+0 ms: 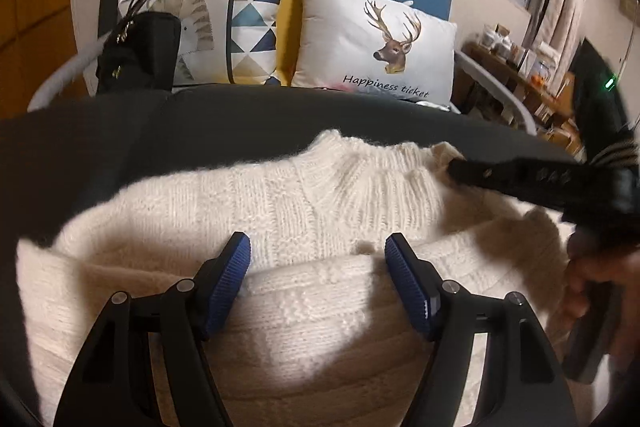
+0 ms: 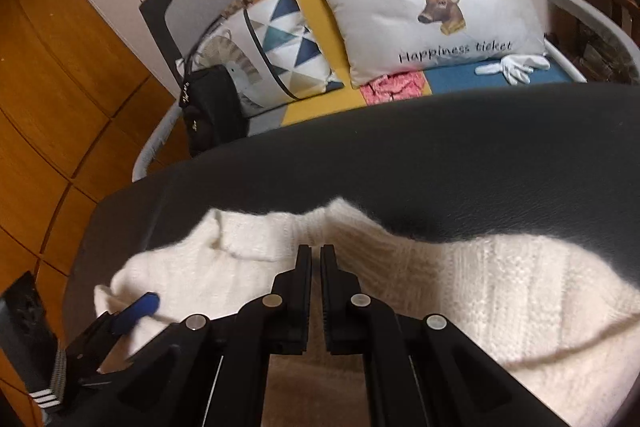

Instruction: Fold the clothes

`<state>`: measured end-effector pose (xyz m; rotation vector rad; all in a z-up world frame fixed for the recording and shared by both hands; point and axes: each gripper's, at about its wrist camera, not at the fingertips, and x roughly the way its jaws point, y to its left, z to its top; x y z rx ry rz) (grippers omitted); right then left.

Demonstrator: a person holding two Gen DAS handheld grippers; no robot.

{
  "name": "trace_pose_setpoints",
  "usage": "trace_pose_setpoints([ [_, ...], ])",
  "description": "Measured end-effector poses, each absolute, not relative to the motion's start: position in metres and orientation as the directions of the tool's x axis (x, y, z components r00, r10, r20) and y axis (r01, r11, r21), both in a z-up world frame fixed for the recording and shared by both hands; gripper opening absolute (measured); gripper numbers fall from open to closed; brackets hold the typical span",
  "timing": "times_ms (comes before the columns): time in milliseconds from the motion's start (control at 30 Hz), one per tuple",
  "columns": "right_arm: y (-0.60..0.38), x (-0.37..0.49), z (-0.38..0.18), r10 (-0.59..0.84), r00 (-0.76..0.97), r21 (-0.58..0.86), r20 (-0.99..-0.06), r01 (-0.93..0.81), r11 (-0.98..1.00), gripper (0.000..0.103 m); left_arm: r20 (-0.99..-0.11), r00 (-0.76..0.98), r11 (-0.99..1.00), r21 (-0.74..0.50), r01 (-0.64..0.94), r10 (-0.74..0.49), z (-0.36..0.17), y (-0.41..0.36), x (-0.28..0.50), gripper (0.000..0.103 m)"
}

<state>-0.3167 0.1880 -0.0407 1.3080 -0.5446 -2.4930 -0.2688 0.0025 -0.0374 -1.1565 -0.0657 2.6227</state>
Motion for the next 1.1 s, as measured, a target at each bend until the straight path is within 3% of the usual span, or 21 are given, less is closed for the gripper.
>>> trace_pose_setpoints([
  [200, 0.185, -0.315, -0.039, -0.369, -0.579, 0.409, -0.727, 0.067, -0.91, 0.0, -0.716, -0.646, -0.962, -0.146, -0.231, 0.264, -0.036, 0.004, -0.269, 0.074],
  [267, 0.187, -0.311, -0.032, -0.4, -0.593, 0.451, -0.699, 0.068, -0.89, 0.005, -0.713, -0.646, -0.96, -0.16, -0.231, 0.274, -0.036, 0.001, -0.268, 0.074],
  [400, 0.188, -0.303, -0.018, -0.485, -0.616, 0.557, -0.621, 0.089, -0.826, 0.005, -0.712, -0.648, -0.961, -0.157, -0.229, 0.271, -0.037, 0.002, -0.267, 0.074],
  [567, 0.168, -0.316, -0.032, -0.538, -0.553, 0.597, -0.636, 0.088, -0.797, 0.005, -0.71, -0.649, -0.96, -0.161, -0.229, 0.274, -0.037, 0.001, -0.267, 0.074],
  [633, 0.163, -0.322, -0.042, -0.515, -0.523, 0.575, -0.679, 0.056, -0.816, 0.0, -0.709, -0.649, -0.96, -0.161, -0.229, 0.274, -0.037, 0.001, -0.266, 0.074],
  [767, 0.159, -0.322, -0.043, -0.484, -0.532, 0.529, -0.694, 0.079, -0.845, 0.0, -0.708, -0.65, -0.959, -0.166, -0.228, 0.277, -0.037, 0.001, -0.267, 0.074],
  [967, 0.175, -0.312, -0.024, -0.535, -0.614, 0.636, -0.58, 0.068, -0.768, 0.005, -0.706, -0.651, -0.959, -0.17, -0.227, 0.28, -0.037, 0.0, -0.266, 0.074],
  [1100, 0.151, -0.318, -0.024, -0.571, -0.566, 0.617, -0.595, 0.134, -0.776, 0.005, -0.704, -0.652, -0.958, -0.172, -0.227, 0.281, -0.037, 0.0, -0.266, 0.074],
])
